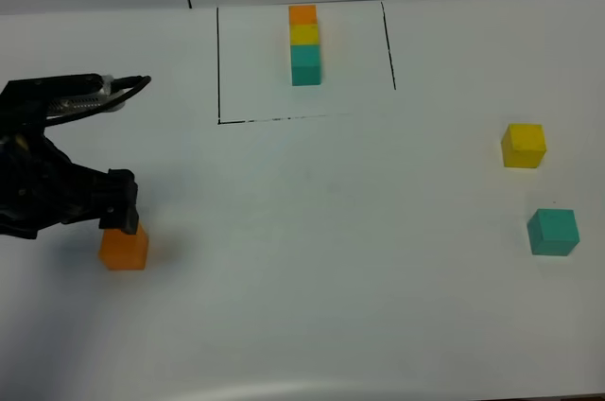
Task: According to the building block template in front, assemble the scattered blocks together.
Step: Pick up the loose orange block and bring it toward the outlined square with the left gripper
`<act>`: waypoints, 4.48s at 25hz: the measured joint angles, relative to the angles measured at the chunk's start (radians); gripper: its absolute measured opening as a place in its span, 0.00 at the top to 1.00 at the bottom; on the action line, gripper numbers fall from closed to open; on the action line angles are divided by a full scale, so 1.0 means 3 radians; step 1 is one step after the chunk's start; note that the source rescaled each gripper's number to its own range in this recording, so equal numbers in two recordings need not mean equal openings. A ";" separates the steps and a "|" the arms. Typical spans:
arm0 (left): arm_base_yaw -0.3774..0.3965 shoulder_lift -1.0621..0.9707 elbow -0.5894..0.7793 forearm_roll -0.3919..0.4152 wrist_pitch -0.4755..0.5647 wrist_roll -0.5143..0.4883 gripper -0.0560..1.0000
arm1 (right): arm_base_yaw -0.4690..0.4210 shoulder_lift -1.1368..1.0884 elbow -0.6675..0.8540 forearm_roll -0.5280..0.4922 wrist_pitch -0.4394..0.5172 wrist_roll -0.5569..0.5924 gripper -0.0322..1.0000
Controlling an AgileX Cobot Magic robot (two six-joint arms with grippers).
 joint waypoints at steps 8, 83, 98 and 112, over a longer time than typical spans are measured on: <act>0.0000 0.0458 -0.0015 0.0119 -0.0206 -0.0181 0.02 | 0.0000 0.0000 0.0000 0.0000 0.0000 0.0000 0.24; -0.1293 0.2900 -0.3895 0.0149 0.1349 0.3669 0.95 | 0.0000 0.0000 0.0000 0.0000 0.0000 0.0000 0.24; -0.1324 0.3195 -0.3939 0.0148 0.1094 0.3927 0.95 | 0.0000 0.0000 0.0000 0.0000 0.0000 0.0000 0.24; -0.1324 0.3195 -0.3939 0.0149 0.1084 0.3934 0.79 | 0.0000 0.0000 0.0000 0.0000 0.0000 0.0000 0.24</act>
